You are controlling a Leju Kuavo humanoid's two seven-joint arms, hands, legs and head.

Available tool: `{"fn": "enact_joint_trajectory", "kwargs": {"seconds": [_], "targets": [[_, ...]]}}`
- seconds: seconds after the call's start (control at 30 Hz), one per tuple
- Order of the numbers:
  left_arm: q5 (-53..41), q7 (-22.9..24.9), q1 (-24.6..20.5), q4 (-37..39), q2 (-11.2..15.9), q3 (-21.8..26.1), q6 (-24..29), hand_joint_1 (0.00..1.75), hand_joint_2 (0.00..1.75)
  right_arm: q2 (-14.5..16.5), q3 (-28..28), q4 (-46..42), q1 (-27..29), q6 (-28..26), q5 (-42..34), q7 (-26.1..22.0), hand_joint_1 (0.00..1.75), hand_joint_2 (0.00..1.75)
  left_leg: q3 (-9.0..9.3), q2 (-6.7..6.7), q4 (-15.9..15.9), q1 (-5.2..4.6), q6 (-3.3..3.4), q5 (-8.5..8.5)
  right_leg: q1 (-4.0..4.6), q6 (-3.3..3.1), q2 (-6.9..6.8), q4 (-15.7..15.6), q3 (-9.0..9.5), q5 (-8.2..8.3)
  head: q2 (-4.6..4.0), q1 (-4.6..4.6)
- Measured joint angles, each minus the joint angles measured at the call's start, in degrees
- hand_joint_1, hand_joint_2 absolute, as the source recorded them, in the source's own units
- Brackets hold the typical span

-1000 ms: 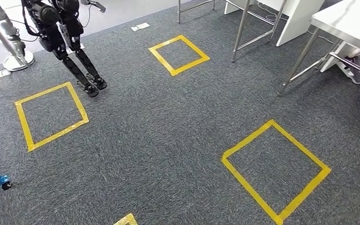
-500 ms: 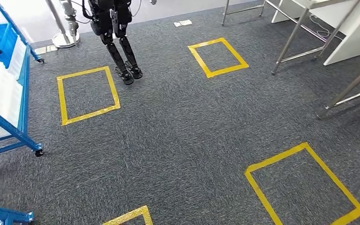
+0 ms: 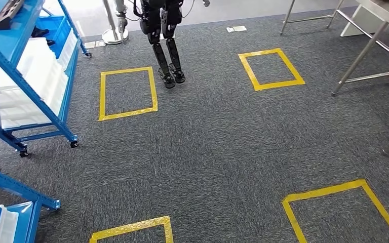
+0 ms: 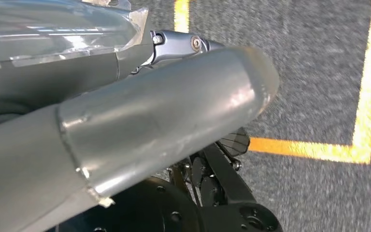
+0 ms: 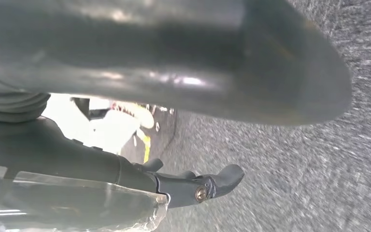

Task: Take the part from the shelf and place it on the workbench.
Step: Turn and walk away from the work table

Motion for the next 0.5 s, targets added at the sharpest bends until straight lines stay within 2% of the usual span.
{"fn": "enact_joint_trajectory", "kwargs": {"seconds": [0.03,0.1,0.13,0.17,0.23,0.27,0.33,0.37,0.4,0.43,0.47,0.5], "targets": [[0.00,-0.03,0.04,0.00,0.02,0.00,-0.01,0.00,0.00,0.01,-0.02,0.00,-0.06,0.00,0.02,0.01,0.00,0.00,1.92,0.67,-3.11,0.21,-0.15,1.50,-0.01,0.04,-0.79,0.02,0.05,-0.08,0.00,-0.01],[0.00,-0.17,-0.06,0.01,0.01,-0.01,-0.10,0.00,0.00,0.02,-0.02,-0.01,-0.12,0.00,0.07,0.01,0.00,0.00,6.78,3.68,-11.14,0.37,-0.16,4.25,0.26,0.49,-2.11,0.19,0.40,-0.42,0.01,-0.06],[0.00,-0.28,-0.17,0.01,0.02,-0.01,-0.21,0.00,0.00,0.03,-0.02,-0.01,-0.10,0.00,0.10,0.01,0.00,0.00,8.26,4.74,-13.58,0.28,0.04,4.88,0.45,0.85,-2.68,0.29,0.59,-0.63,0.01,0.08],[0.00,-0.38,-0.27,0.02,0.02,-0.02,-0.32,0.00,0.00,0.02,-0.02,-0.01,-0.13,0.00,0.13,0.01,0.00,0.00,8.88,5.33,-14.69,0.09,0.32,5.03,0.68,1.22,-3.25,0.38,0.84,-0.81,0.01,0.24],[-0.03,-0.49,-0.31,0.02,0.06,-0.02,-0.46,0.00,0.00,0.06,-0.03,0.00,-0.33,-0.02,0.17,0.01,0.00,0.00,8.76,3.96,-14.93,-0.32,1.13,5.22,0.78,1.90,-4.31,0.38,1.18,-1.03,0.00,0.56],[-0.05,-0.50,-0.27,0.02,0.04,-0.02,-0.49,0.00,0.00,0.05,-0.04,0.00,-0.47,-0.04,0.18,0.01,0.00,0.00,8.77,3.29,-15.21,-0.40,1.58,5.46,0.64,2.23,-3.76,0.68,1.21,-1.33,0.00,0.56],[-0.07,-0.50,-0.33,0.02,0.03,-0.02,-0.50,0.00,0.00,0.08,-0.04,0.00,-0.47,-0.08,0.19,0.00,0.00,0.00,8.79,1.81,-15.81,-0.26,2.55,6.09,0.26,2.47,-0.41,3.93,-0.11,-3.30,0.00,0.66],[-0.12,-0.49,-0.39,0.02,0.03,-0.02,-0.52,0.00,0.00,0.10,-0.04,0.01,-0.36,-0.09,0.19,0.00,0.00,0.00,8.66,1.07,-15.91,-0.26,2.81,6.26,-0.03,2.34,1.62,7.16,-1.60,-4.88,0.00,0.72],[-0.24,-0.48,-0.46,0.02,0.05,-0.03,-0.55,0.00,0.00,0.14,-0.04,0.01,-0.21,-0.09,0.19,0.00,0.00,0.00,8.50,0.17,-15.92,-0.28,2.99,6.38,-0.13,2.19,2.84,11.16,-3.50,-6.56,0.00,0.79],[-0.37,-0.41,-0.46,0.02,0.05,-0.03,-0.59,0.00,0.00,0.16,-0.04,0.02,-0.12,-0.09,0.17,0.01,0.00,0.00,8.38,-0.81,-15.90,-0.33,3.03,6.44,-0.22,2.24,3.35,14.73,-5.27,-7.78,0.00,0.79],[-0.51,-0.32,-0.41,0.02,0.04,-0.03,-0.63,0.00,0.00,0.16,-0.05,0.02,-0.03,-0.09,0.16,0.04,0.00,0.00,8.33,-1.79,-15.88,-0.39,3.03,6.48,-0.29,2.49,3.57,16.79,-6.35,-8.20,0.00,0.78],[-0.63,-0.19,-0.36,0.02,0.04,-0.04,-0.65,0.00,0.00,0.16,-0.05,0.02,0.01,-0.10,0.15,0.08,0.00,0.00,8.33,-2.79,-15.84,-0.40,2.99,6.52,-0.39,2.94,3.71,16.85,-6.50,-7.71,0.00,0.79]]}}
